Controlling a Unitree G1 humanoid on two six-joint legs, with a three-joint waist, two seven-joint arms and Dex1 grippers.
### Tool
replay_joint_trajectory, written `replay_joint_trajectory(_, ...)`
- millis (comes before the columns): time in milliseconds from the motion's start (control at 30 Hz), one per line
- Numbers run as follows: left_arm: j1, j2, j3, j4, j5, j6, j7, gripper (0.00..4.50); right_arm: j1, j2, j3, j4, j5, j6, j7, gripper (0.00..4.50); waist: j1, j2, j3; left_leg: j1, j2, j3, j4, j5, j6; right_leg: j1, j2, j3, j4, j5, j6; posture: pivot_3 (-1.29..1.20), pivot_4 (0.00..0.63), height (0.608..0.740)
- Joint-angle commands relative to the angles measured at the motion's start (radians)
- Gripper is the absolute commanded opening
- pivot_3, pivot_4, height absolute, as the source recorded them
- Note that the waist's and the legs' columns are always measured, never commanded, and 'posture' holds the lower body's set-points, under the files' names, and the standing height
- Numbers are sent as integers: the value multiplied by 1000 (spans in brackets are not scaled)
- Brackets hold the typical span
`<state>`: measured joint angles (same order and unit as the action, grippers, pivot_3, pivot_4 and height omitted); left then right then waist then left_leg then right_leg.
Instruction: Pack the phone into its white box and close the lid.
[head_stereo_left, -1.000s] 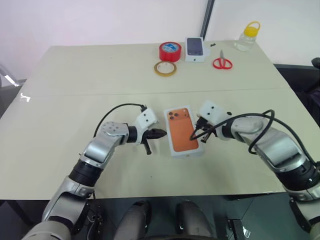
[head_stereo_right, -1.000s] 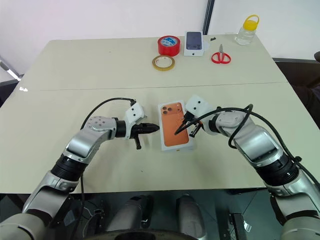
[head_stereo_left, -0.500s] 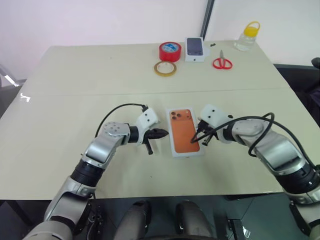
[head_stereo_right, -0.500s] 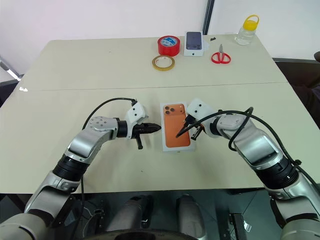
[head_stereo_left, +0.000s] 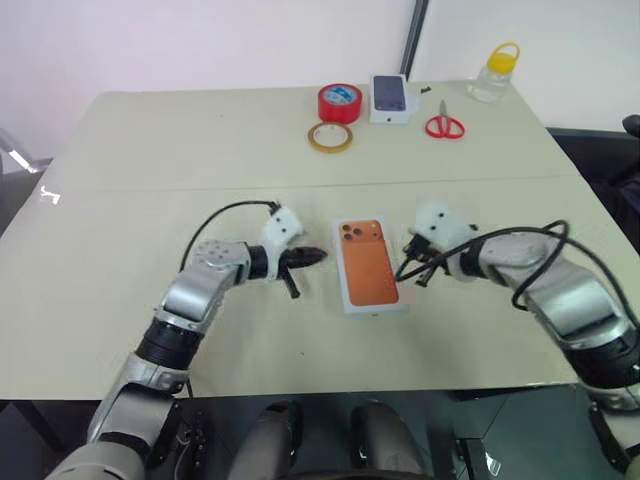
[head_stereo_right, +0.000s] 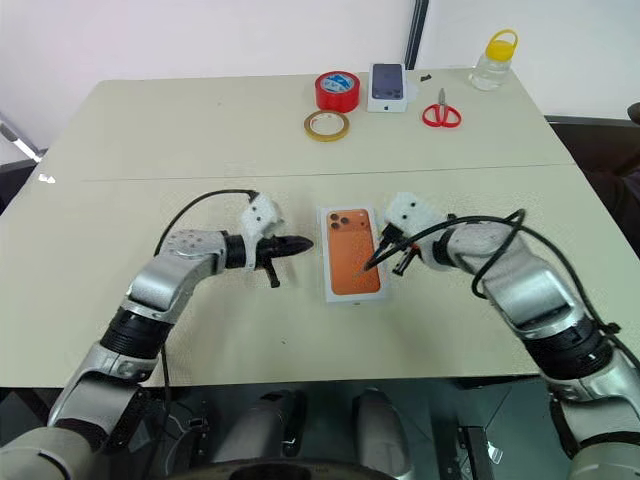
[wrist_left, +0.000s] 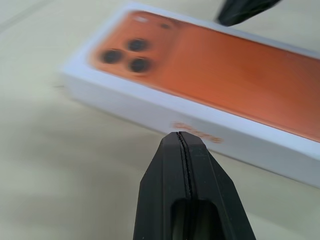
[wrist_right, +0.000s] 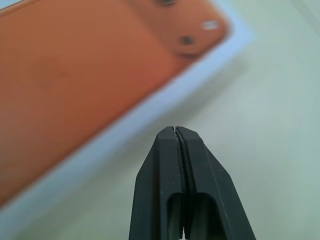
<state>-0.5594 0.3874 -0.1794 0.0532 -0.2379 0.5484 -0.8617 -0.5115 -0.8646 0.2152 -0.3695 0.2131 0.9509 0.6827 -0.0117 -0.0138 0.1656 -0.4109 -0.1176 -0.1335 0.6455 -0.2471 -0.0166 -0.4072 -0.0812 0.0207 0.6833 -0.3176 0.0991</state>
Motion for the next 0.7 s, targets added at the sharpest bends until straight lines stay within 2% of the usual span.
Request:
replay_joint_trajectory(33,-66,-39,66,-3,-60,17,28,0,46,-34,-96,-44,51,-75,77,38,3,0,0,0,0,0,0,0,0,0,0,0,0,0,0,0,150,740)
replay_joint_trajectory(233,-141,-96,-33,118,47,-60,65,0,152,-34,-178,-169,188,-80,186,38,1,-1,0,0,-1,0,1,0,1,2,0,-1,-1,0,1,0,150,740)
replay_joint_trajectory(467,-182,-119,-162,272,163,-85,42,0,243,-29,-82,-198,141,-55,131,38,2,-1,0,1,0,0,1,0,1,2,0,-1,0,0,1,0,150,740)
replay_joint_trajectory(600,-177,-120,-165,291,181,-104,41,0,253,-29,-71,-193,130,-51,110,38,3,-2,-1,1,-1,0,2,0,1,4,-1,-1,-1,0,1,0,150,740)
replay_joint_trajectory(700,-177,-119,-87,270,146,-129,71,0,234,-14,-109,-179,130,-82,91,38,2,-2,-1,2,-1,0,2,0,1,4,0,-1,-1,0,1,0,150,740)
